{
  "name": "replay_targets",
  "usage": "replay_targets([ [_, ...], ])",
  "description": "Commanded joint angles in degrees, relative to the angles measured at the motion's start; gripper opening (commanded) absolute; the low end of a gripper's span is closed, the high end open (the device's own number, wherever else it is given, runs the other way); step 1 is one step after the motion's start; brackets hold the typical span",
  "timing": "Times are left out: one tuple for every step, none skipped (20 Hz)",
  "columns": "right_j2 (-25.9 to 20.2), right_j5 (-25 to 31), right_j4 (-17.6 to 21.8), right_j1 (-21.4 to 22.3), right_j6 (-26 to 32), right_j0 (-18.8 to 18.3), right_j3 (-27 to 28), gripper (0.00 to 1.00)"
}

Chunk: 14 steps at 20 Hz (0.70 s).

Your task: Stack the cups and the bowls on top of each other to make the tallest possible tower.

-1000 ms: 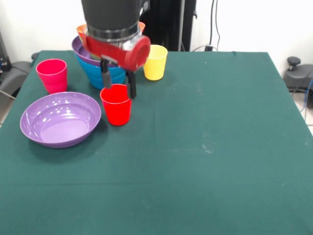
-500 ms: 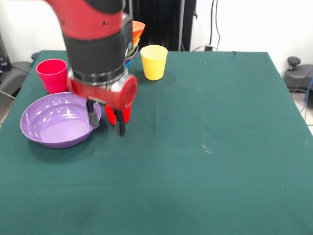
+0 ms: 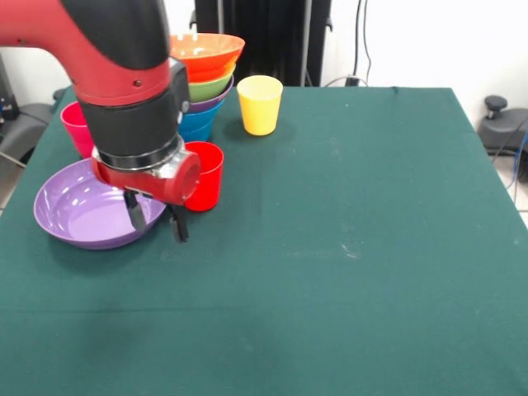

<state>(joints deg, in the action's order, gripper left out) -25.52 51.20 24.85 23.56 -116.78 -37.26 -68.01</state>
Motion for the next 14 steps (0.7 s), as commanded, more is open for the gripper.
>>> replay_targets([
  [-1.08,-3.89,3.64,4.53,13.05,-2.52,-10.14,1.00],
  [-1.13,-3.63,3.48,5.63,12.87,-2.79,-11.14,1.00],
  [-1.23,-2.97,3.30,6.64,12.75,-2.94,-11.84,1.00],
  [-1.46,-2.01,3.10,7.28,12.75,-2.95,-11.94,1.00],
  [-1.51,-1.41,2.94,8.06,12.51,-2.91,-12.33,1.00],
  [-1.61,-1.00,2.90,8.67,12.37,-2.88,-12.55,1.00],
  [-1.74,-0.71,2.84,9.11,11.99,-2.92,-12.88,1.00],
  [-1.83,-0.55,2.95,9.23,11.82,-2.85,-12.81,1.00],
  [-1.78,-0.86,3.13,9.11,11.36,-2.82,-12.96,1.00],
  [-1.72,-1.39,3.43,8.59,10.99,-2.77,-12.88,1.00],
  [-1.71,-2.91,3.87,7.62,10.40,-2.85,-12.97,1.00],
  [-1.53,-4.69,4.49,6.56,9.60,-2.77,-12.93,1.00],
  [-1.42,-6.85,5.21,5.34,8.95,-2.79,-12.82,1.00],
  [-1.43,-8.57,5.80,4.10,8.68,-2.87,-12.60,1.00],
])
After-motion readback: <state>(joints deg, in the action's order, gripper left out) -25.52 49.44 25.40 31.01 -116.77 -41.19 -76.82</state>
